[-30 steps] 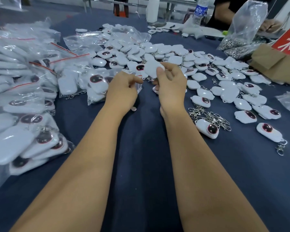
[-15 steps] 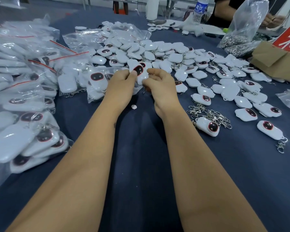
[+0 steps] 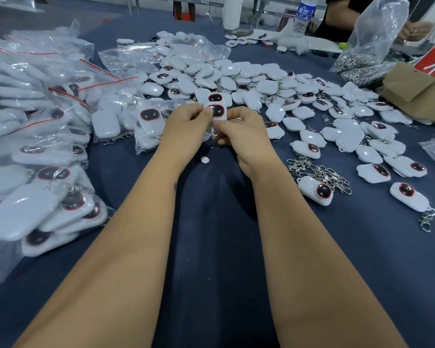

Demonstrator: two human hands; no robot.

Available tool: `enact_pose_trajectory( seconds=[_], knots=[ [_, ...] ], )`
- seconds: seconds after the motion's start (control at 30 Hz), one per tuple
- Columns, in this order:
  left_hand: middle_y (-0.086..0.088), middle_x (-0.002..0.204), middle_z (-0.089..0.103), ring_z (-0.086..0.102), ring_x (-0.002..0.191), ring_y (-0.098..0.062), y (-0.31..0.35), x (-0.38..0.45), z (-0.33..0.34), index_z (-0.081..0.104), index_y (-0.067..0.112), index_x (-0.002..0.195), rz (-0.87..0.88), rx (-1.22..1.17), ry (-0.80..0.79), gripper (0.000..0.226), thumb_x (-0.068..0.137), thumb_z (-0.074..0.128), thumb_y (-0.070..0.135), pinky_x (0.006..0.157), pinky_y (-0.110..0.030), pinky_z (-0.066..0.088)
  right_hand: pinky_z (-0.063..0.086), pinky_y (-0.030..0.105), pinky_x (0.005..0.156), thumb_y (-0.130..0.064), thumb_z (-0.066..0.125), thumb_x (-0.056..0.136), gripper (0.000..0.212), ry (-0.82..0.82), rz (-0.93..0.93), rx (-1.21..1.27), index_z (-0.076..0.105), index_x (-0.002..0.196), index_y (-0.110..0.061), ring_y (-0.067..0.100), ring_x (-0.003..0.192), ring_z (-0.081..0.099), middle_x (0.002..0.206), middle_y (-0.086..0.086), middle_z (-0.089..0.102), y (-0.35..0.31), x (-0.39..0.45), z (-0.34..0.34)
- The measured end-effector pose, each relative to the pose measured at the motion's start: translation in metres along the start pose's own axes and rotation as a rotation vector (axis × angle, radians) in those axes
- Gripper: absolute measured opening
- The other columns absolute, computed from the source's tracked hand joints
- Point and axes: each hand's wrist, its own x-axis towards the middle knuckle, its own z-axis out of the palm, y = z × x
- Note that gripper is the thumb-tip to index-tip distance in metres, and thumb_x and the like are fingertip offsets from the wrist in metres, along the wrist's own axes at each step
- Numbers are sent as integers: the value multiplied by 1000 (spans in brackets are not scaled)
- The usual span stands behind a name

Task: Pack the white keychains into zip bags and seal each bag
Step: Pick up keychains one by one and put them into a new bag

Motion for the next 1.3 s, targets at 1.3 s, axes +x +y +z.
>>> enact_pose_trajectory(
  seconds=[1.3],
  knots=[
    [9, 86, 65, 58, 76, 0, 6, -4, 0, 69, 34, 74, 1, 17, 7, 25, 93, 58, 22, 69, -15, 45, 54, 45, 91, 2, 52, 91, 24, -62, 1, 76, 66, 97, -16, 23, 87, 63, 100, 15, 66, -3, -3, 1]
  ],
)
